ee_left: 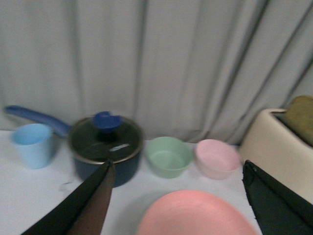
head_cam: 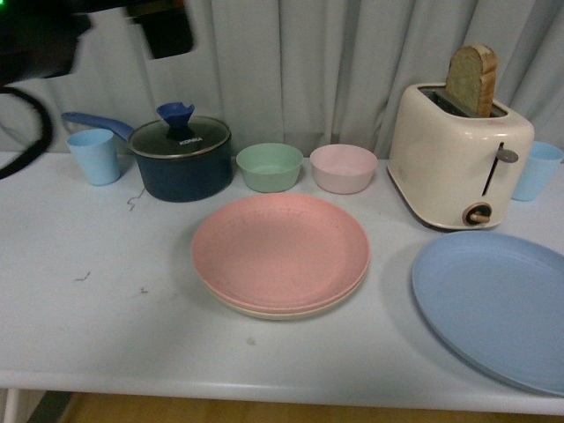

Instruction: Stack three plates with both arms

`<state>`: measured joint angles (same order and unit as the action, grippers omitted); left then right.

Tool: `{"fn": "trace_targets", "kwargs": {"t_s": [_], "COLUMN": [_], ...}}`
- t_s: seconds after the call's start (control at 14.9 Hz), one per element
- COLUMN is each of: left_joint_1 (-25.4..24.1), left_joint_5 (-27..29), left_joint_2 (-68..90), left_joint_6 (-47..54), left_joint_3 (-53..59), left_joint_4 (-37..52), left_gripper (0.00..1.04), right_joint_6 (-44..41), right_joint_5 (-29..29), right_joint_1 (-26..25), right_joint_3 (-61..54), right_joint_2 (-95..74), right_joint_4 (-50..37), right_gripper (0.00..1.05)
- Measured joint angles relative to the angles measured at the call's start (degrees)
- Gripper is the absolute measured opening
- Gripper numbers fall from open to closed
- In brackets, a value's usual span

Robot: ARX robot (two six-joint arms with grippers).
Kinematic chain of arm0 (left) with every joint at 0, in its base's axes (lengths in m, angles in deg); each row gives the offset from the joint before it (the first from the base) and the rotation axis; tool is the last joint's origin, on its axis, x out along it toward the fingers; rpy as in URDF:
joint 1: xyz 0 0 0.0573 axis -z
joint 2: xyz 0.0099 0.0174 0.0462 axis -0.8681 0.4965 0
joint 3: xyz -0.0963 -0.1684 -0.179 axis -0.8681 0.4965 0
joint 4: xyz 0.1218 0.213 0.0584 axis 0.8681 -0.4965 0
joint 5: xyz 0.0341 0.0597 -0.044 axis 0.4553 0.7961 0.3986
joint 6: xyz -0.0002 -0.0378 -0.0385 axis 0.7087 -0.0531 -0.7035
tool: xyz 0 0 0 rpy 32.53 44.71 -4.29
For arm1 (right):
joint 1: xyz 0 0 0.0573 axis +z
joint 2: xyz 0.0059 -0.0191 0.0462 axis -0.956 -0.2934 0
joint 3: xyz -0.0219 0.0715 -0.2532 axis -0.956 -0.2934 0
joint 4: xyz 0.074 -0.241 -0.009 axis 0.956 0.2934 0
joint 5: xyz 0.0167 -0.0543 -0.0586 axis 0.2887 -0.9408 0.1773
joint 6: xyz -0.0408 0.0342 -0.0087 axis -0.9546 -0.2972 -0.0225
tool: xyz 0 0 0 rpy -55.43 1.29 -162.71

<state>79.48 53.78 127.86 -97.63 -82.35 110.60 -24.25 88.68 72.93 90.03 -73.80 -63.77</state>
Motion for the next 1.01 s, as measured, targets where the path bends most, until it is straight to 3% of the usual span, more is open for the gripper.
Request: {"fn": "trace_targets", "kwargs": {"t_s": [0.13, 0.4, 0.6, 0.67, 0.74, 1.01], "left_joint_1": [-4.57, -9.57, -12.98, -17.86, -19.19, -19.19], "left_joint_5": [1.77, -4.17, -7.78, -12.83, -13.81, -13.84], "left_joint_2": [-11.61, -21.81, -31.06, -39.34, -45.22, -54.93], "left_joint_6": [6.21, 8.2, 8.33, 8.39, 8.37, 8.39], "left_joint_3": [10.56, 23.82, 30.64, 34.14, 37.22, 38.64], "left_joint_4": [2.14, 2.73, -0.07, -4.44, -5.4, -14.32], "left_gripper": [0.56, 0.04, 0.02, 0.02, 0.02, 0.02], "right_joint_6": [0.0, 0.0, 0.0, 0.0, 0.0, 0.0], "right_joint_5": [0.02, 0.0, 0.0, 0.0, 0.0, 0.0], "right_joint_1": [0.0, 0.0, 0.0, 0.0, 0.0, 0.0], "right_joint_3": [0.0, 0.0, 0.0, 0.0, 0.0, 0.0], "right_joint_2": [0.0, 0.0, 0.0, 0.0, 0.0, 0.0], "right_joint_4": [0.0, -0.02, 0.0, -0.02, 0.0, -0.02], "right_gripper": [0.98, 0.98, 0.98, 0.98, 0.98, 0.98]}}
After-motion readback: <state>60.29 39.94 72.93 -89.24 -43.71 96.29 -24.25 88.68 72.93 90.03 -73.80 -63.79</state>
